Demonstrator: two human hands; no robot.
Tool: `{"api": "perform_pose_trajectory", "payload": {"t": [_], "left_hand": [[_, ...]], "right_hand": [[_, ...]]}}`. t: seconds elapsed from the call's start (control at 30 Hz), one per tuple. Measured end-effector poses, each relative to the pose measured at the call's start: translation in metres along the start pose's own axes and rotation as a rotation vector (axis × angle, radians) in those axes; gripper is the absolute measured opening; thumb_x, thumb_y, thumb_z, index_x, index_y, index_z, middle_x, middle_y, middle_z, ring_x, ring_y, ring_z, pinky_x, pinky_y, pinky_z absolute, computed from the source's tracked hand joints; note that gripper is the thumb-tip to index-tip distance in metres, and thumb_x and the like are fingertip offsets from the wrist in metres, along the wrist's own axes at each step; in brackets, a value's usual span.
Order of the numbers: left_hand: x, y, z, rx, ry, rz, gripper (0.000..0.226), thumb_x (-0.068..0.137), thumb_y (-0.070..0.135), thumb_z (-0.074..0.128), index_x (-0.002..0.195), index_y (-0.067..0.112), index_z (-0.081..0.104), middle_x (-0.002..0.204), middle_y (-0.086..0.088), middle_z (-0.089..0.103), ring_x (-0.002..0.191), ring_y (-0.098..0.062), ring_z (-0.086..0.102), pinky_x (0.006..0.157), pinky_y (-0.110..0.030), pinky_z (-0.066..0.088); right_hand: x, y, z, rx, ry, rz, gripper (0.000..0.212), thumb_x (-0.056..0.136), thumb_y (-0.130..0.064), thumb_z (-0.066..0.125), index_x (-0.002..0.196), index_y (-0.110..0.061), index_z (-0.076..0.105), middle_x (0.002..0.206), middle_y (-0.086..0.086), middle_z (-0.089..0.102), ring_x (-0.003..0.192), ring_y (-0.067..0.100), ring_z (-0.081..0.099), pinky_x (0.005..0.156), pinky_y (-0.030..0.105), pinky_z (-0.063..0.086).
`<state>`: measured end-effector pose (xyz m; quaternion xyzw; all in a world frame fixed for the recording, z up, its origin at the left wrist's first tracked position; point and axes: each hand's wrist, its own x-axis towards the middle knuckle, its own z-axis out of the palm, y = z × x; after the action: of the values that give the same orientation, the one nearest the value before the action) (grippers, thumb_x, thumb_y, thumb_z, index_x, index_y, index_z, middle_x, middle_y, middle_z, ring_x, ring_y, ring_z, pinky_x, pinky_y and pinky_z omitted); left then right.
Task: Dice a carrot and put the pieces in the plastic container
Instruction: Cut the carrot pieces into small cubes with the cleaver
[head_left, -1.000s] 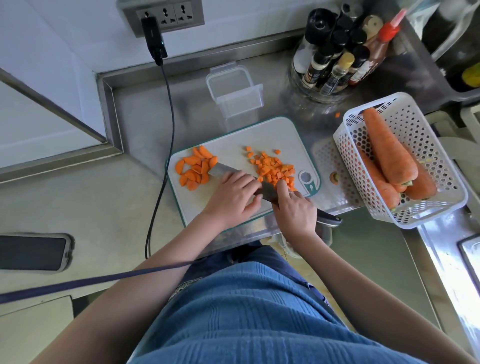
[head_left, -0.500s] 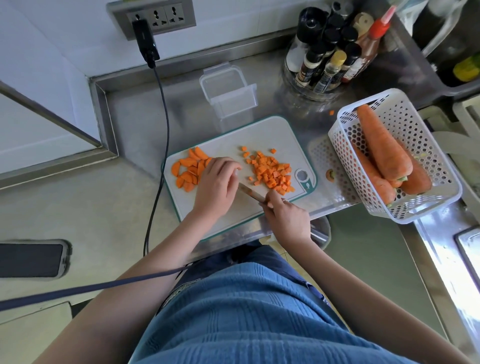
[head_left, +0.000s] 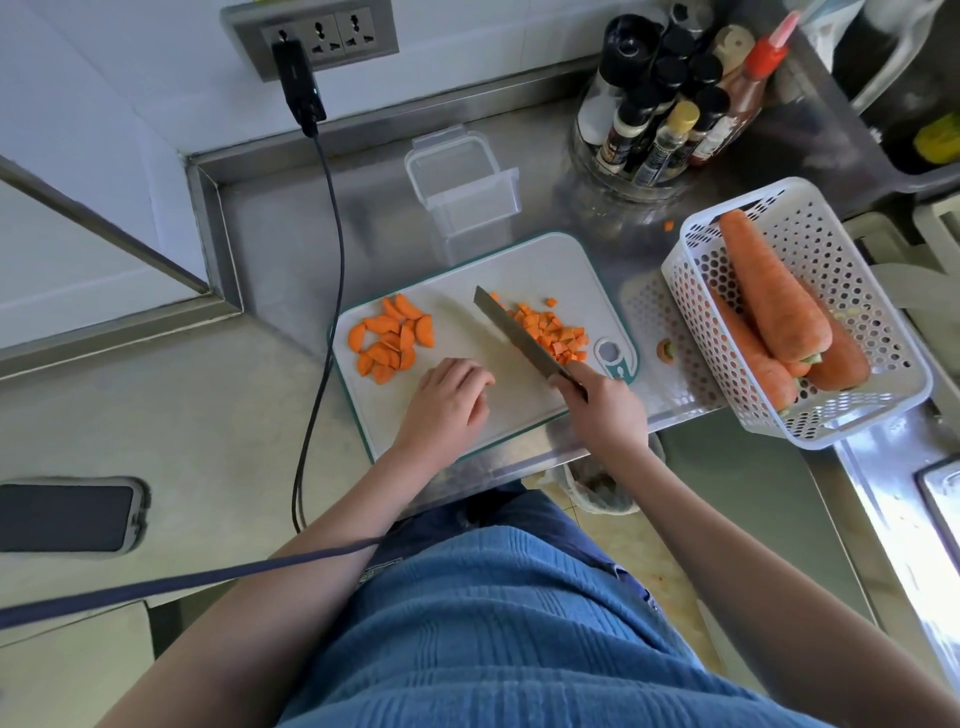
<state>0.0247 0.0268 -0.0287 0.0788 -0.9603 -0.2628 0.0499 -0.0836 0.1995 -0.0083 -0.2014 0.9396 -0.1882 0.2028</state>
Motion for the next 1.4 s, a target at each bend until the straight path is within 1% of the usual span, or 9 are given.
{"api": "perform_pose_trajectory", "payload": {"t": [0.27,0.5,0.6,0.7,0.83,0.93,1.03,1.27,1.4], "left_hand": [[0.009,0.004,0.017,0.083,-0.265,0.240,0.033,0.081,0.019,0.042,0.101,0.005,0.064,0.104,-0.008,0.062,0.103,-0.022,0.047,0.085,-0.039,0.049],[0.019,0.029,0.036,0.302,-0.541,0.425,0.054,0.097,0.036,0.035,0.143,0.008,0.035,0.149,-0.005,0.035,0.136,-0.021,0.030,0.109,-0.034,0.014],[0.025,0.033,0.037,0.338,-0.578,0.431,0.056,0.088,0.042,0.030,0.124,0.011,0.060,0.128,-0.004,0.058,0.116,-0.021,0.053,0.095,-0.033,0.028],[0.030,0.030,0.038,0.360,-0.518,0.460,0.052,0.082,0.040,0.034,0.107,0.011,0.069,0.113,-0.004,0.066,0.106,-0.020,0.052,0.088,-0.033,0.032],[0.039,0.029,0.034,0.338,-0.433,0.415,0.055,0.085,0.040,0.032,0.115,0.009,0.065,0.113,-0.003,0.065,0.105,-0.020,0.058,0.091,-0.031,0.034],[0.042,0.029,0.032,0.324,-0.352,0.340,0.050,0.091,0.034,0.036,0.128,0.006,0.055,0.127,-0.006,0.057,0.119,-0.022,0.051,0.098,-0.032,0.040],[0.043,0.026,0.032,0.249,-0.384,0.305,0.049,0.097,0.024,0.043,0.141,0.004,0.036,0.145,-0.009,0.038,0.135,-0.024,0.031,0.110,-0.034,0.024],[0.024,0.006,0.025,0.174,-0.243,0.341,0.038,0.084,0.020,0.037,0.104,0.004,0.064,0.108,-0.010,0.063,0.109,-0.022,0.043,0.081,-0.038,0.052],[0.025,0.007,0.025,0.152,-0.270,0.291,0.032,0.087,0.015,0.047,0.114,0.002,0.058,0.118,-0.011,0.056,0.115,-0.026,0.046,0.090,-0.041,0.047]], "right_hand": [[-0.015,0.003,0.000,0.213,0.268,0.316,0.021,0.103,-0.028,0.033,0.093,-0.011,0.039,0.067,0.006,0.050,0.060,0.033,0.051,0.046,0.031,0.032],[-0.002,-0.005,0.002,0.047,0.137,0.397,0.030,0.098,-0.010,0.032,0.127,-0.015,0.039,0.077,0.009,0.054,0.068,0.030,0.053,0.055,0.034,0.042],[0.001,-0.017,0.005,0.021,0.098,0.396,0.030,0.094,-0.003,0.032,0.120,-0.017,0.038,0.082,0.012,0.058,0.072,0.031,0.054,0.062,0.041,0.048],[0.003,-0.022,0.007,0.044,0.111,0.351,0.007,0.101,-0.018,0.031,0.097,-0.017,0.037,0.080,0.011,0.059,0.072,0.033,0.056,0.064,0.042,0.050],[0.005,-0.011,0.000,0.089,0.128,0.274,0.018,0.103,-0.029,0.029,0.097,-0.014,0.038,0.074,0.010,0.057,0.065,0.032,0.054,0.055,0.037,0.044],[0.003,0.003,-0.009,0.126,0.142,0.206,0.022,0.102,-0.033,0.033,0.097,-0.014,0.043,0.071,0.009,0.058,0.061,0.033,0.054,0.049,0.032,0.040],[0.000,0.008,-0.014,0.204,0.137,0.179,0.020,0.102,-0.032,0.038,0.095,-0.015,0.046,0.067,0.005,0.055,0.058,0.027,0.052,0.047,0.029,0.035],[-0.009,0.007,-0.013,0.333,0.159,0.171,0.014,0.101,-0.026,0.042,0.096,-0.014,0.048,0.061,0.004,0.049,0.053,0.022,0.042,0.047,0.030,0.030],[-0.011,0.007,-0.014,0.363,0.116,0.176,0.028,0.100,-0.027,0.044,0.078,-0.010,0.040,0.059,0.000,0.045,0.052,0.016,0.038,0.048,0.029,0.026]]}}
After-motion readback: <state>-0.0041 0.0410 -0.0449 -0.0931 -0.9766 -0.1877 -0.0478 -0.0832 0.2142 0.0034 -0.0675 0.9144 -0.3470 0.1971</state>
